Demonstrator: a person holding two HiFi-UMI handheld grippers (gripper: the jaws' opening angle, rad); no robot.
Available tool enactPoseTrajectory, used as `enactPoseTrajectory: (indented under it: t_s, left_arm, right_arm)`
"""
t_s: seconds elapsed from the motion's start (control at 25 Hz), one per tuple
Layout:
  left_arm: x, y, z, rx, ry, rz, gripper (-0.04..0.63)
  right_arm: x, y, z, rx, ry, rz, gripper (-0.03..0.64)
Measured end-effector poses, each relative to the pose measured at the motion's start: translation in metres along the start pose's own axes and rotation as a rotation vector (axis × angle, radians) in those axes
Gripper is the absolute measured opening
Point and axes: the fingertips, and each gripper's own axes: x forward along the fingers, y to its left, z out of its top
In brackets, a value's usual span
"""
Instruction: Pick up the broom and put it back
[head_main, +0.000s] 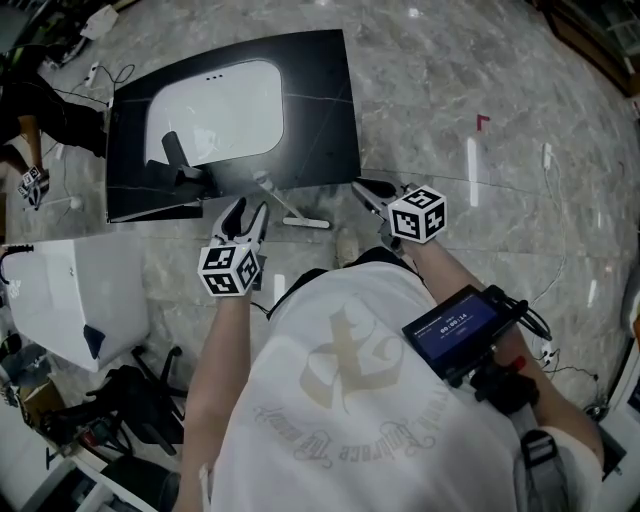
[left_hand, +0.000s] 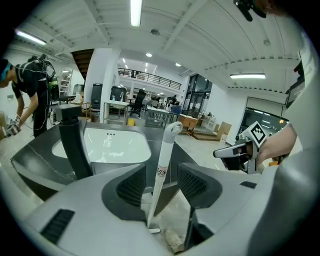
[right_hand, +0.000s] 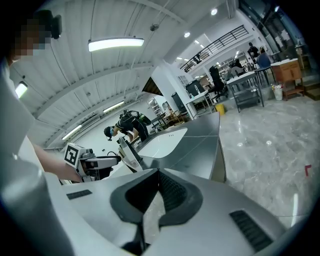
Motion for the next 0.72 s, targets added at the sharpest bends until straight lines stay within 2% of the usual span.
enactPoseTrajectory:
  t_s: [0.28,0.6,0.72]
  left_arm:
    - [-0.035,0.002,-0.001,-0.005,-0.056,-0.022,0.146]
    - [-0.081,-0.007,-0.020,-0.021,-0.099,-0.045,0.021]
    - [-0.097,-0.014,-0.033,-0.028,-0.102,-0.060,0.012]
  right_arm:
    - [0.007,0.032,0.004,-0.049,-0.020,0.001,0.017]
    - [0.001,0.080,-0.008,-0.116,-0.038,0.016,0.017]
    - [-0.003,0.100,-0.013,-0.144,-0.053,0.038,0.017]
